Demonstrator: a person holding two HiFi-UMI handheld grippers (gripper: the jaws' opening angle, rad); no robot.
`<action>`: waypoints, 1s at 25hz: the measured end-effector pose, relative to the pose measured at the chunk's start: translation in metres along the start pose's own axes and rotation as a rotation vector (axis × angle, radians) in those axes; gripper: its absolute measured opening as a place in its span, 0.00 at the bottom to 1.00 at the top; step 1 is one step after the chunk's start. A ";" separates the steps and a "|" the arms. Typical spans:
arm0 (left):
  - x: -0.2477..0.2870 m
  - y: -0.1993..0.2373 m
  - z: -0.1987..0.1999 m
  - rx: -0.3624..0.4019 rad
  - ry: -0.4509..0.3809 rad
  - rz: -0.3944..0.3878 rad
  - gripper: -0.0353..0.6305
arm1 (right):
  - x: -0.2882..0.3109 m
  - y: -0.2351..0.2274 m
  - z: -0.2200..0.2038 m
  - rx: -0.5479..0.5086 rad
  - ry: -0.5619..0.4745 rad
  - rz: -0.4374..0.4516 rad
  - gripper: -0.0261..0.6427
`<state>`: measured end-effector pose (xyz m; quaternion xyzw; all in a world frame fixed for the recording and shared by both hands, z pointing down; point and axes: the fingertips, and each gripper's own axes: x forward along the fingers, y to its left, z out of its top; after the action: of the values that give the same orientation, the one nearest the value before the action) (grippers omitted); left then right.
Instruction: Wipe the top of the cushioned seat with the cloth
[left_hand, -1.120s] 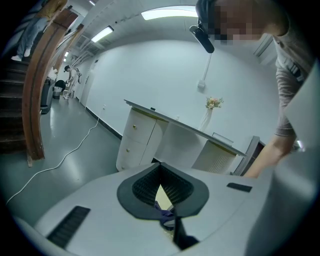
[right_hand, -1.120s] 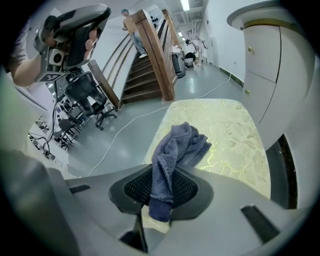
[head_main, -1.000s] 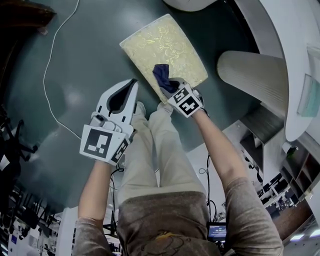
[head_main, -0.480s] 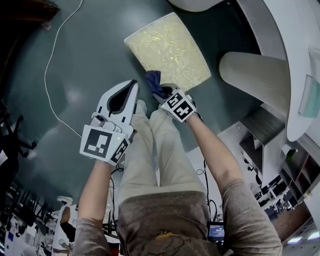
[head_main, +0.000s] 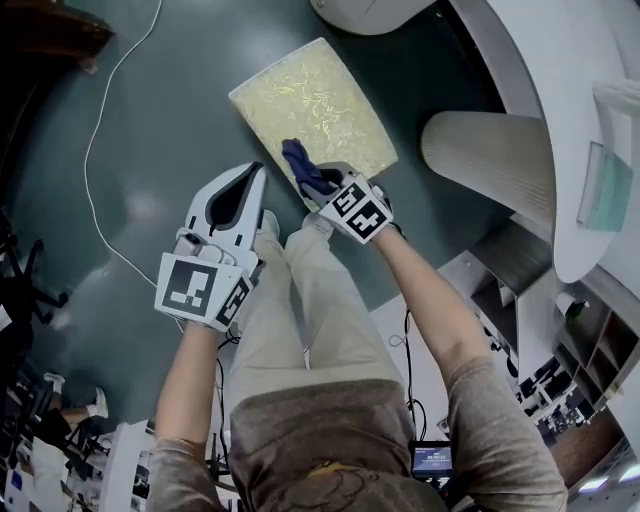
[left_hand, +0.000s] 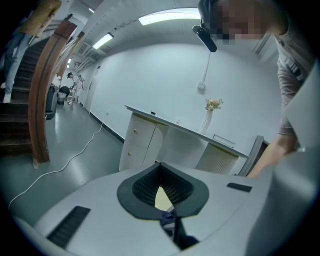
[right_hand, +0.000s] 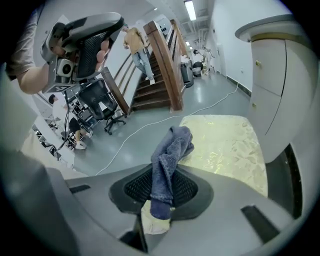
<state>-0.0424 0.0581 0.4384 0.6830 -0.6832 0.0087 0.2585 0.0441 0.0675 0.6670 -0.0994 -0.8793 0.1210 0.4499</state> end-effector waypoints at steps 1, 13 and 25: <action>0.002 -0.003 0.003 0.000 -0.007 0.002 0.08 | -0.006 -0.010 0.000 -0.001 -0.002 -0.017 0.18; 0.031 -0.008 0.004 -0.017 0.003 -0.050 0.08 | -0.056 -0.125 0.001 0.040 -0.007 -0.233 0.18; 0.074 0.024 0.023 -0.019 0.019 -0.098 0.08 | -0.071 -0.193 0.003 0.098 0.055 -0.341 0.19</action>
<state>-0.0678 -0.0179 0.4533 0.7131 -0.6464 -0.0041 0.2714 0.0698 -0.1367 0.6688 0.0699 -0.8638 0.0827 0.4921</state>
